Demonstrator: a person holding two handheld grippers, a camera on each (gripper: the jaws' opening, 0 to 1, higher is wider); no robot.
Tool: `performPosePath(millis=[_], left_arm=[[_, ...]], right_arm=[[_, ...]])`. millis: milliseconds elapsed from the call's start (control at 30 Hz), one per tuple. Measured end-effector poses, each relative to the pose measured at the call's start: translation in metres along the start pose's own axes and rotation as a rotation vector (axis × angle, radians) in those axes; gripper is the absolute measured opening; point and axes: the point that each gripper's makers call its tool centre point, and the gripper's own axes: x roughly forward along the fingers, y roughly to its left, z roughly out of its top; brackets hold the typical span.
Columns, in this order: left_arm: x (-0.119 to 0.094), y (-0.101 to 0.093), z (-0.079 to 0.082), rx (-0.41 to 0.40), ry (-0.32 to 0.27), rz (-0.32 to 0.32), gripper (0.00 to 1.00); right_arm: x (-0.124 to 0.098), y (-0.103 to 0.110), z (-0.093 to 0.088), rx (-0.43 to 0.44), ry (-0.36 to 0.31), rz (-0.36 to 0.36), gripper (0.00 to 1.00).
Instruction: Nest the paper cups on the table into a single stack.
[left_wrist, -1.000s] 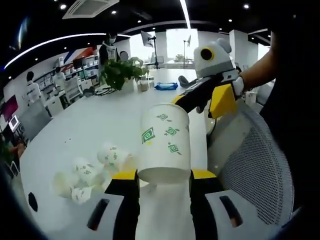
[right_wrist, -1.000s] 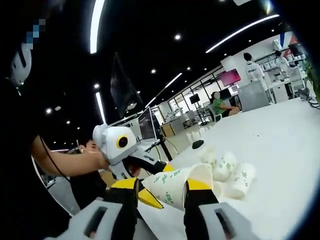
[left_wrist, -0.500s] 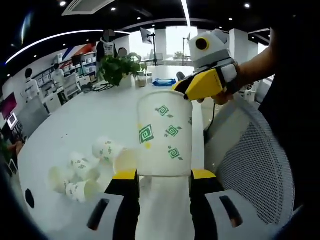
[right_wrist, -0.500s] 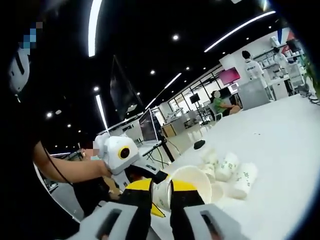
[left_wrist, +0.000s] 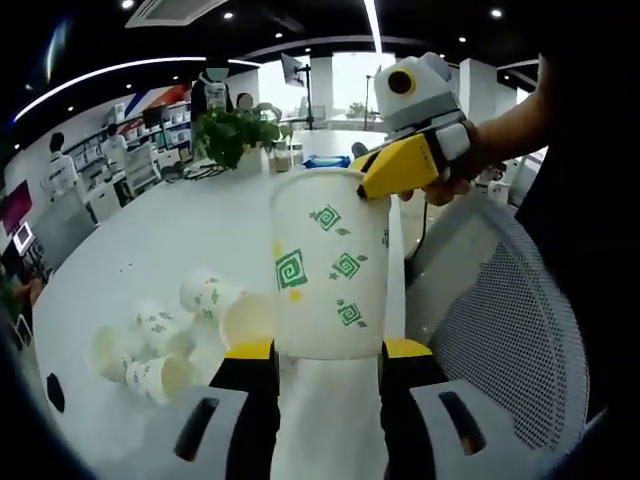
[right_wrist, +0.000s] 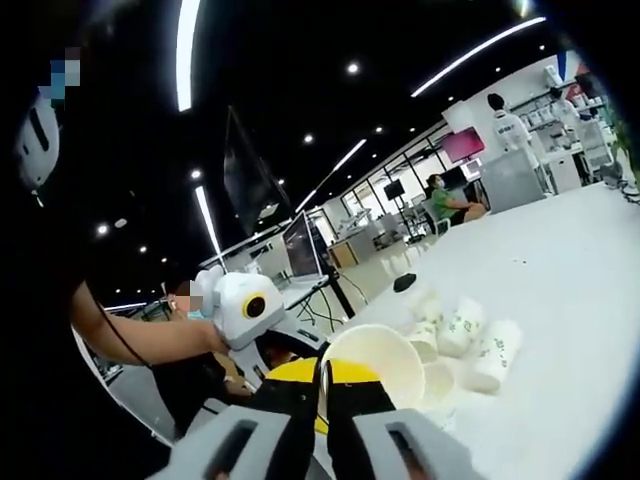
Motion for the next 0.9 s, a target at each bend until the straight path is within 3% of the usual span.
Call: performPosePath(millis=[633,900], left_arm=[[0.003,0.001,0.007,-0.03,-0.029,-0.004,0.37],[-0.003,0.004,0.013,-0.065,-0.069,0.02,0.39]], right_arm=[[-0.002,-0.004,0.006,-0.005,-0.008,-0.01,0.0],[0.002,-0.005,0.011,-0.037,-0.006,-0.014,0.0]])
